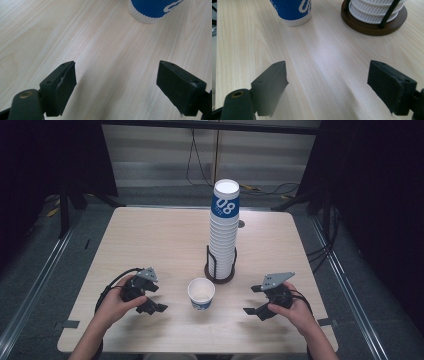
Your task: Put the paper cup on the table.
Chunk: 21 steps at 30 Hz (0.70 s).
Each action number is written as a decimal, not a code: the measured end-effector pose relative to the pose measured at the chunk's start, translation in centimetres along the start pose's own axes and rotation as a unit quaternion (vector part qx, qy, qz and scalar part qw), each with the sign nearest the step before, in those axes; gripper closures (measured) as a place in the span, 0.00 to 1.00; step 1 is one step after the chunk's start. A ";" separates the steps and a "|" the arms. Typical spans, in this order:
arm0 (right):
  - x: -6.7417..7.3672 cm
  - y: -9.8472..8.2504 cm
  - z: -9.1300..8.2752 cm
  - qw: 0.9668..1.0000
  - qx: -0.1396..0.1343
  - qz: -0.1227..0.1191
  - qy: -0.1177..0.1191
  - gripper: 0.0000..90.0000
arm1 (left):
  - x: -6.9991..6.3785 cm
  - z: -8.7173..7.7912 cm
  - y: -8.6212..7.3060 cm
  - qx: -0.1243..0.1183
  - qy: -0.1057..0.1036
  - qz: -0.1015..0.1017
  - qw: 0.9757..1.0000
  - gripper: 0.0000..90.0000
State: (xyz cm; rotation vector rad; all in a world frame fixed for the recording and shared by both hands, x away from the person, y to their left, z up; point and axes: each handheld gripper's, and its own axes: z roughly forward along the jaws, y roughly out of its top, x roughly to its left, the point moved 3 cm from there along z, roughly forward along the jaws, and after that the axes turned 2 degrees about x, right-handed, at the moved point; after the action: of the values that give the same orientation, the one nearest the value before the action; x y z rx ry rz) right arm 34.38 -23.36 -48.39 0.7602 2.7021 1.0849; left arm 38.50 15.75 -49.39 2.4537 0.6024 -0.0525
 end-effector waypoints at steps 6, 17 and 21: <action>-0.1 -0.6 -0.3 1.000 0.002 0.001 -0.010 0.17 | 0.4 0.0 -0.6 -0.010 0.001 -0.006 1.000 0.18; -0.5 -1.5 -1.2 1.000 -0.006 0.005 -0.024 0.17 | 1.0 -0.4 -1.8 -0.020 0.009 -0.006 1.000 0.18; -0.9 -2.1 -1.3 0.999 -0.006 0.010 -0.030 0.17 | 1.4 -0.5 -2.5 -0.027 0.016 -0.003 1.000 0.18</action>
State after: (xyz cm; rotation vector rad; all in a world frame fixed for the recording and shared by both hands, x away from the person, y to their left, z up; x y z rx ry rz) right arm 33.88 -25.88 -48.86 0.8064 2.6418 1.0652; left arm 38.62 18.40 -50.64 2.4050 0.6170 -0.0007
